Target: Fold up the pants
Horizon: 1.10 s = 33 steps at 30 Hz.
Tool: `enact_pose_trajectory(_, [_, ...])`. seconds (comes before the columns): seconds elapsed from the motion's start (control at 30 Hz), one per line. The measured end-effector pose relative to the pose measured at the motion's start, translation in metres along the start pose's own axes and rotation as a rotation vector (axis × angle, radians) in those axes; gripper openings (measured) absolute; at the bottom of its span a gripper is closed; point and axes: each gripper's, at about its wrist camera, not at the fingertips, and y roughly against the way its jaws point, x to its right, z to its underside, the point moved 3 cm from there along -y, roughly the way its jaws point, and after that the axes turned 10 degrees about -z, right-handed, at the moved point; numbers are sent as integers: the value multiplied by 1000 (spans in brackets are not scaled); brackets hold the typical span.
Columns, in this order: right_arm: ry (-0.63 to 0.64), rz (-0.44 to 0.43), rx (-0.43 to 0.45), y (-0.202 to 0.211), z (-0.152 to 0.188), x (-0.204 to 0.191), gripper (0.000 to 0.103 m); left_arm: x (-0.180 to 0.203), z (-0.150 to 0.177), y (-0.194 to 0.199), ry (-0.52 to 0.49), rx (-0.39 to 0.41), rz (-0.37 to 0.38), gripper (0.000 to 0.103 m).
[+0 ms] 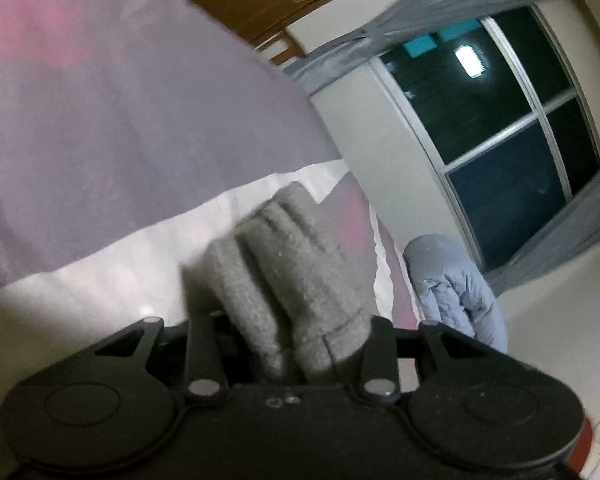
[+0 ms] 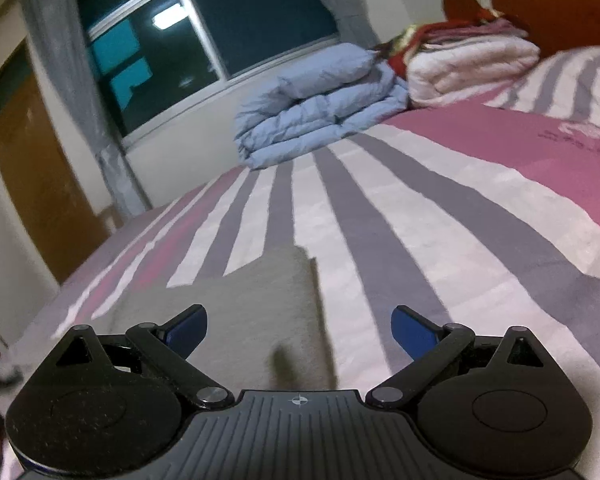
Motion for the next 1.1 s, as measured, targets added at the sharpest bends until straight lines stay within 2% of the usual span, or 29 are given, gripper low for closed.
enact_pose_trajectory(0.07, [-45, 12, 16, 5, -3, 11, 98, 19, 3, 14, -63, 51, -3, 27])
enact_pose_trajectory(0.17, [-97, 25, 39, 13, -9, 23, 98, 62, 8, 39, -171, 124, 66, 27])
enact_pose_trajectory(0.23, [-137, 24, 61, 19, -12, 31, 98, 103, 17, 55, -242, 153, 144, 27])
enact_pose_trajectory(0.33, [-179, 24, 88, 26, -16, 42, 98, 166, 43, 68, -380, 152, 243, 27])
enact_pose_trajectory(0.47, [-220, 30, 120, 37, -22, 54, 98, 234, 101, 67, -530, 109, 303, 27])
enact_pose_trajectory(0.63, [-251, 98, 155, 57, -26, 73, 98, 292, 199, 50, -726, 17, 290, 27])
enact_pose_trajectory(0.73, [-254, 140, 148, 62, -26, 81, 98, 312, 251, 43, -861, 4, 255, 27])
enact_pose_trajectory(0.83, [-243, 170, 136, 63, -26, 86, 98, 316, 287, 43, -980, 17, 218, 26])
enact_pose_trajectory(0.93, [-174, 209, 133, 60, -30, 84, 98, 318, 319, 41, -1089, 32, 186, 26])
enact_pose_trajectory(1.0, [-135, 232, 131, 55, -31, 84, 98, 317, 326, 44, -1138, 49, 165, 26])
enact_pose_trajectory(1.1, [-171, 224, 121, 53, -27, 88, 98, 323, 344, 44, -1215, 80, 132, 26])
